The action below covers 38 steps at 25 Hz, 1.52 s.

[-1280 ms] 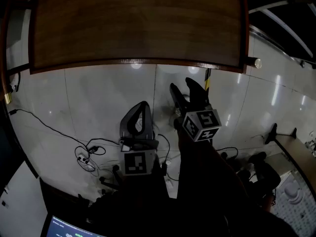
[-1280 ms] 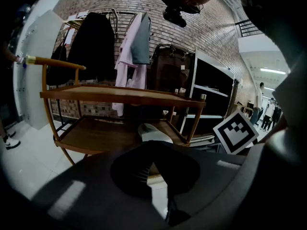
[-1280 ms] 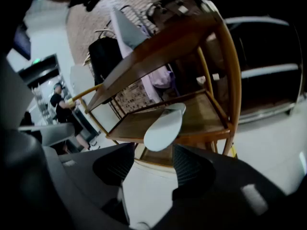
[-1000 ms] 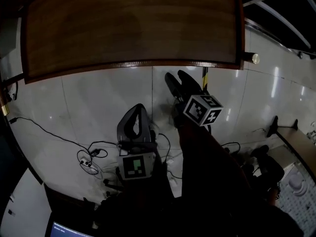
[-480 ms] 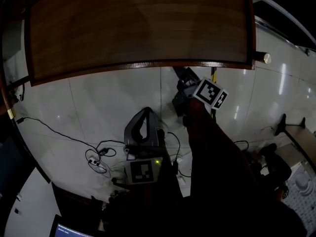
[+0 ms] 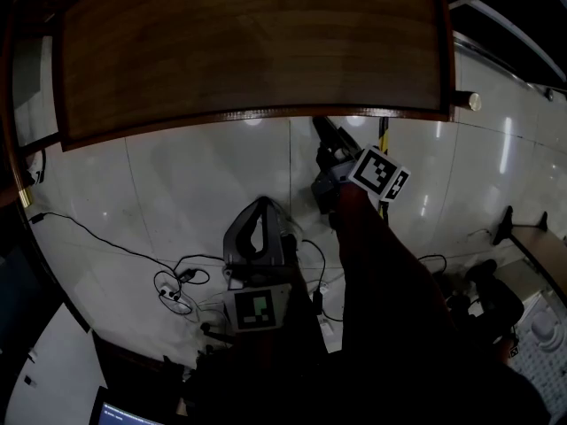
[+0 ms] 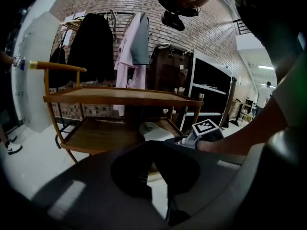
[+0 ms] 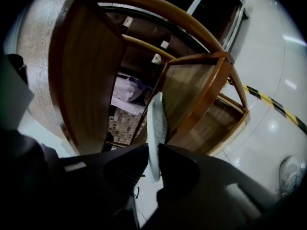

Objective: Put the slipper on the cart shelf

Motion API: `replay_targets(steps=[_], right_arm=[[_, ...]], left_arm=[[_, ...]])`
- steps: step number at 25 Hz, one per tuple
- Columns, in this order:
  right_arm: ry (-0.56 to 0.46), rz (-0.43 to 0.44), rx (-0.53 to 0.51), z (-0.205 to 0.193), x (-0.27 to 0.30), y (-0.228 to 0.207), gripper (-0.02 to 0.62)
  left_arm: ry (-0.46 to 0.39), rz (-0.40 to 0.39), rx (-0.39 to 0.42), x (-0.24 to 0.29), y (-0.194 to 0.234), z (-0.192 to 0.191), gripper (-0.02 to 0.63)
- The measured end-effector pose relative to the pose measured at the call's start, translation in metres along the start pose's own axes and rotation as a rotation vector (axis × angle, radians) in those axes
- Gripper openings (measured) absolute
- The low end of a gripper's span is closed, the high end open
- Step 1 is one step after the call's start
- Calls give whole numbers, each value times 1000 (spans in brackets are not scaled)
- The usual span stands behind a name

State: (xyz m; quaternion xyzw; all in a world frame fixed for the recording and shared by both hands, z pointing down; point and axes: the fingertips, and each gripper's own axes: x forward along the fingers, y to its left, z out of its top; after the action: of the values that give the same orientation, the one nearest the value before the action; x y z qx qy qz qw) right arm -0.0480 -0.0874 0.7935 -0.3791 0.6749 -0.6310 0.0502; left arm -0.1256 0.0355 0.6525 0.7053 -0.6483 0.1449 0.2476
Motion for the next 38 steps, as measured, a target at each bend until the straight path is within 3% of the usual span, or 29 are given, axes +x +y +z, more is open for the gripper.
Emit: replay_targets(steps=[9,22,31,35,38], right_arm=[[-13,51,-81,-25,-46,21,55],[-47,15,-130,-87,-154,35,55],[49,-25,-160,-151,-232,61,55],[52,-41,-280,-157,-265,90,55],[1,-30,-497,-142,-280,127,57]], left_arm=[[-32,0,22,-25,9,-4,15],[-61,-57,58,-71,9,-7,15],[-100,-96,62,-104,-3,14,15],[-113,-105,52,-115,-4,31,15],[-134,-100,56,-118,0,48,15]])
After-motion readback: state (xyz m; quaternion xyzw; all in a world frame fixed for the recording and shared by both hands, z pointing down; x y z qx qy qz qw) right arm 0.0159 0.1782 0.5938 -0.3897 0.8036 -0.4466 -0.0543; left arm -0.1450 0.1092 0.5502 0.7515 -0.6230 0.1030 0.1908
